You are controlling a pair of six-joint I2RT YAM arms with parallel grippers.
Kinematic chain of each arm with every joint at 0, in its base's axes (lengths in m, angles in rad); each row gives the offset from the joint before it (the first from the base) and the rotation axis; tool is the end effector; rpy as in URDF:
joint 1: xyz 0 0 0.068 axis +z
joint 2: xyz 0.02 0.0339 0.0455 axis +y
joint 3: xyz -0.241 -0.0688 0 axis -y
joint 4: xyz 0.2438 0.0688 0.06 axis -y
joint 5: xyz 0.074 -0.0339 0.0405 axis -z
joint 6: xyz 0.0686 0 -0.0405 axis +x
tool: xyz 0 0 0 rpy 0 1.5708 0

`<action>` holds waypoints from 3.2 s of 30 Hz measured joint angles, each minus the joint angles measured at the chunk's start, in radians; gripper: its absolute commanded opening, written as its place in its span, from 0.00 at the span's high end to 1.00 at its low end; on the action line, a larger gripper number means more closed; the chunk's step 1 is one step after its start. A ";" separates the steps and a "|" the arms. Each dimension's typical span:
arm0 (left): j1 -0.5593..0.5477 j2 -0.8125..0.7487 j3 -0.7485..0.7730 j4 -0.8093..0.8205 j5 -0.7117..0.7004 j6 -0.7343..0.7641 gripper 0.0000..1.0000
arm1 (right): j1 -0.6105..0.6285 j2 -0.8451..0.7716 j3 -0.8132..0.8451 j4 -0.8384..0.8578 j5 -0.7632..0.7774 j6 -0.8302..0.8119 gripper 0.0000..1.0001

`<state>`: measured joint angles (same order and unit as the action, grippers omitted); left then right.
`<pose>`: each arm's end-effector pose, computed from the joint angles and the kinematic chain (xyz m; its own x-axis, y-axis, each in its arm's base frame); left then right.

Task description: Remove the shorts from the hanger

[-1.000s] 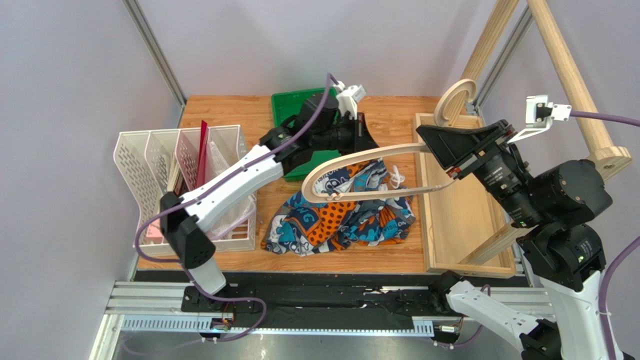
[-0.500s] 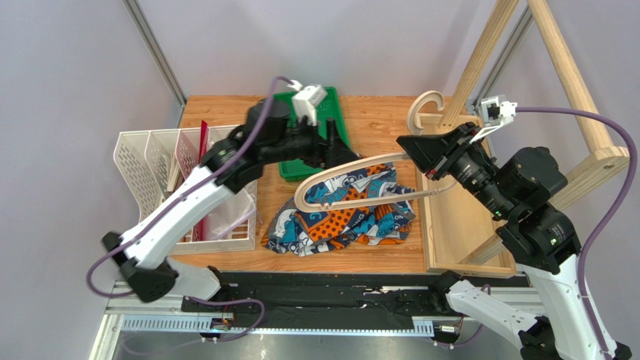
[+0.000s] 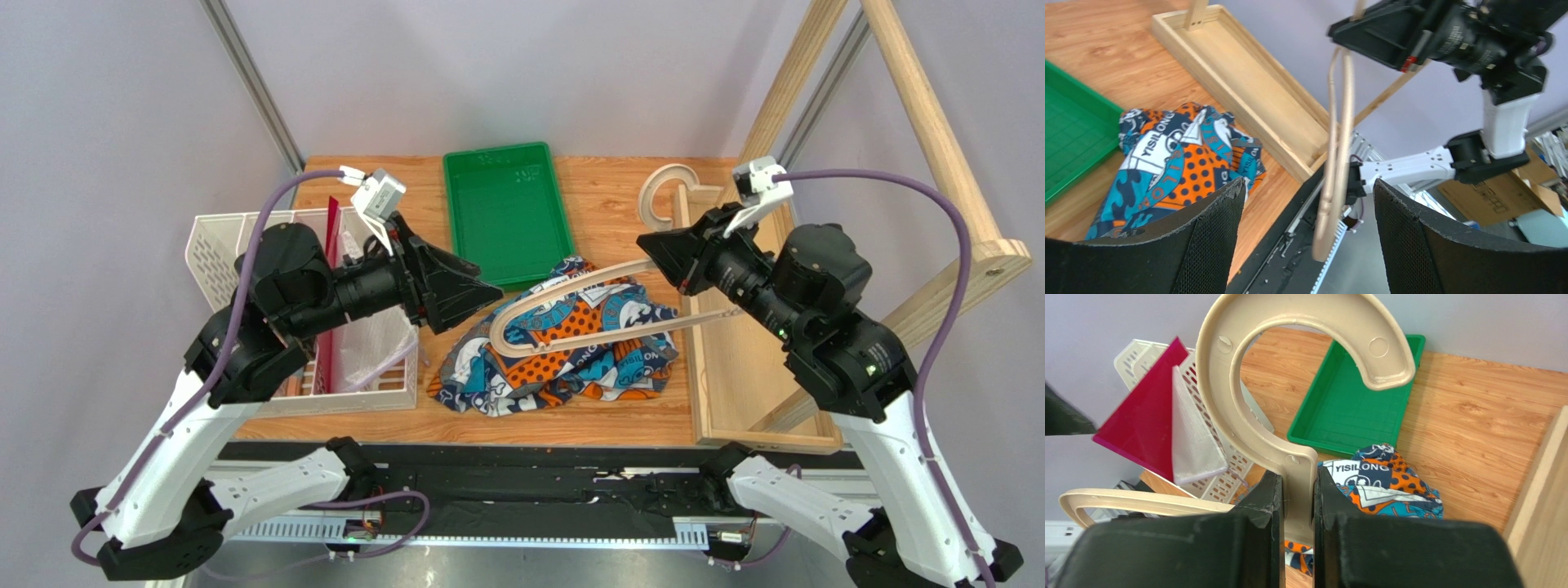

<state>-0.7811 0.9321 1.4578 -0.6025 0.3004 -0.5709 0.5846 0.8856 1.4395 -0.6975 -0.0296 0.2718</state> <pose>0.1250 -0.1526 0.4705 -0.5225 -0.2089 -0.8267 0.7127 0.4252 -0.5579 0.1526 0.1034 0.4590 -0.2696 0.1434 -0.9522 -0.5229 0.8086 0.2698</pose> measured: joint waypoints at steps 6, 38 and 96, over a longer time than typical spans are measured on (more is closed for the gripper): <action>-0.060 0.051 0.010 0.037 0.058 -0.003 0.27 | 0.000 0.042 0.000 -0.029 0.022 -0.034 1.00; -0.148 0.086 -0.164 0.158 0.065 -0.040 1.00 | -0.001 0.018 0.020 -0.068 0.064 0.024 0.36; -0.303 0.136 -0.142 0.253 -0.376 0.111 1.00 | 0.456 0.194 0.039 0.034 0.352 0.835 0.71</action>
<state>-1.0843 1.0679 1.3163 -0.3500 -0.0757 -0.4595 1.0405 1.0798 1.4788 -0.6636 0.3229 1.1069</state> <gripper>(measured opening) 0.041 0.284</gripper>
